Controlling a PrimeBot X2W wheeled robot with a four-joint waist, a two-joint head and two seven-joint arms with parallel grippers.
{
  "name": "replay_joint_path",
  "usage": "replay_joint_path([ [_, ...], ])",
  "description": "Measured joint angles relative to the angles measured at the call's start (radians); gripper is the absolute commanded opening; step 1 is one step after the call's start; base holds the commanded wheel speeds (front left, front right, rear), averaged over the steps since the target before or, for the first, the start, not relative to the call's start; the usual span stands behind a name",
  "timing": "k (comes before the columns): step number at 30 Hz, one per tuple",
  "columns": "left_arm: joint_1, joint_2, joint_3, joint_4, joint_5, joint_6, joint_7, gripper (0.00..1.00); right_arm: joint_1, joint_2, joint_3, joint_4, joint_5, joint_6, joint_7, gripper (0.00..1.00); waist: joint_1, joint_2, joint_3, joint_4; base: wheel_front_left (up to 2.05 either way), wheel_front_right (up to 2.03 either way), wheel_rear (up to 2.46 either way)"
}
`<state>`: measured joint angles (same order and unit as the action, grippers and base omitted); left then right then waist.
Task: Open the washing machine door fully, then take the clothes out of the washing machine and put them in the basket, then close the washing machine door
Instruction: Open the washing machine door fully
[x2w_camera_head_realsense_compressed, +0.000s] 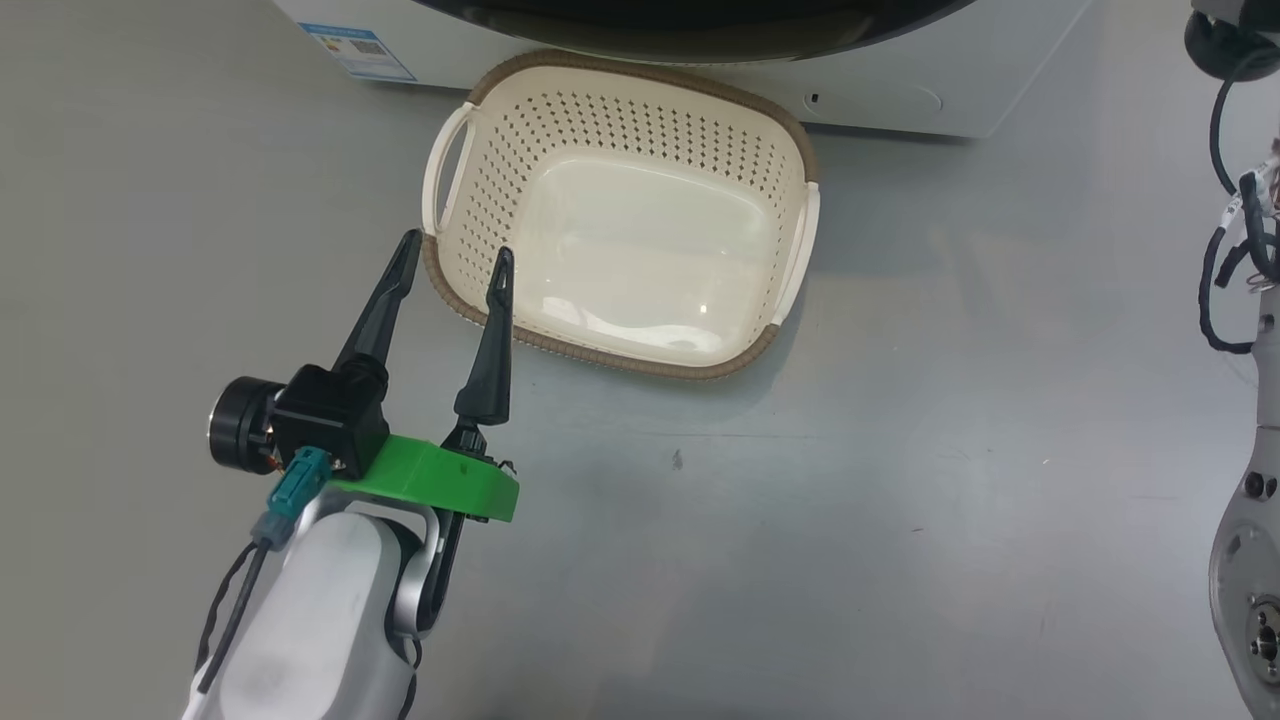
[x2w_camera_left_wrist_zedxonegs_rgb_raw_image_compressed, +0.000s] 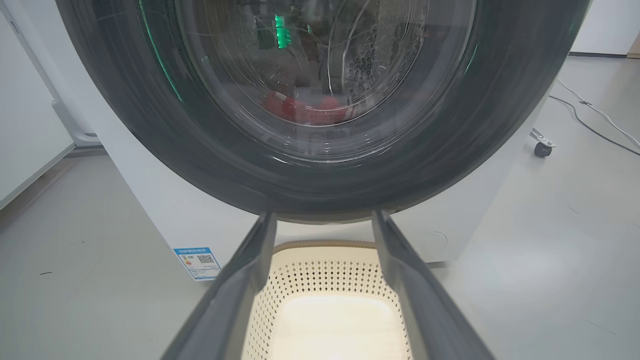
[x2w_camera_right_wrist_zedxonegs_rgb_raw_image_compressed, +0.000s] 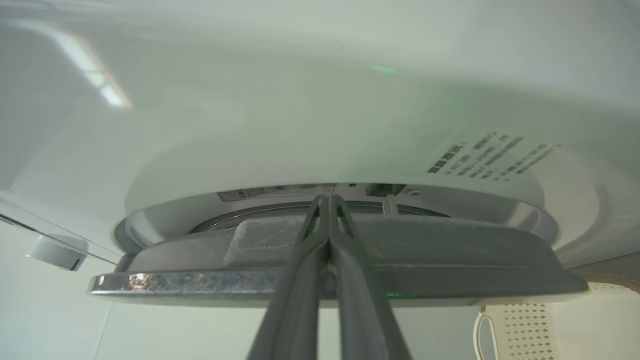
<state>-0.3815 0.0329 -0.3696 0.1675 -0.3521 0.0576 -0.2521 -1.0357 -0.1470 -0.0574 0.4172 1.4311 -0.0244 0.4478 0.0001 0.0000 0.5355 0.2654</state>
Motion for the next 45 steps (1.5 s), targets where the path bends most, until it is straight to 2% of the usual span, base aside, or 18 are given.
replay_joint_path([
  [12,-0.011,-0.001,-0.018,-0.005,0.0,0.012,0.0,1.0,-0.084,-0.014,0.022,0.087,-0.008,-0.012,0.04,0.0,0.0,0.0,0.02,0.024,0.0,0.0,0.0],
  [22,-0.015,-0.001,-0.021,-0.005,0.0,0.021,0.0,1.0,-0.121,-0.025,0.022,0.14,0.003,-0.007,0.082,0.0,-0.0001,0.0,0.024,0.027,0.0,0.0,0.0],
  [30,-0.018,-0.002,-0.021,0.003,0.0,0.027,0.0,1.0,-0.125,-0.039,0.027,0.172,0.033,0.015,0.138,0.0,0.0,0.0,0.018,0.021,0.0,0.0,0.0],
  [33,-0.018,-0.002,-0.02,0.01,0.001,0.03,0.0,1.0,-0.125,-0.043,0.033,0.19,0.037,0.034,0.16,0.0,-0.0001,0.0,0.012,0.018,0.0,0.0,0.0],
  [38,-0.018,-0.002,-0.02,0.014,0.001,0.031,0.0,1.0,-0.124,-0.045,0.037,0.203,0.048,0.036,0.194,0.0,-0.0001,0.0,0.002,0.01,0.0,0.0,0.0],
  [45,-0.018,-0.002,-0.018,0.031,0.003,0.031,0.0,1.0,-0.118,-0.04,0.042,0.23,0.086,0.061,0.254,0.0,0.0,0.0,-0.014,-0.005,0.0,0.0,0.0],
])
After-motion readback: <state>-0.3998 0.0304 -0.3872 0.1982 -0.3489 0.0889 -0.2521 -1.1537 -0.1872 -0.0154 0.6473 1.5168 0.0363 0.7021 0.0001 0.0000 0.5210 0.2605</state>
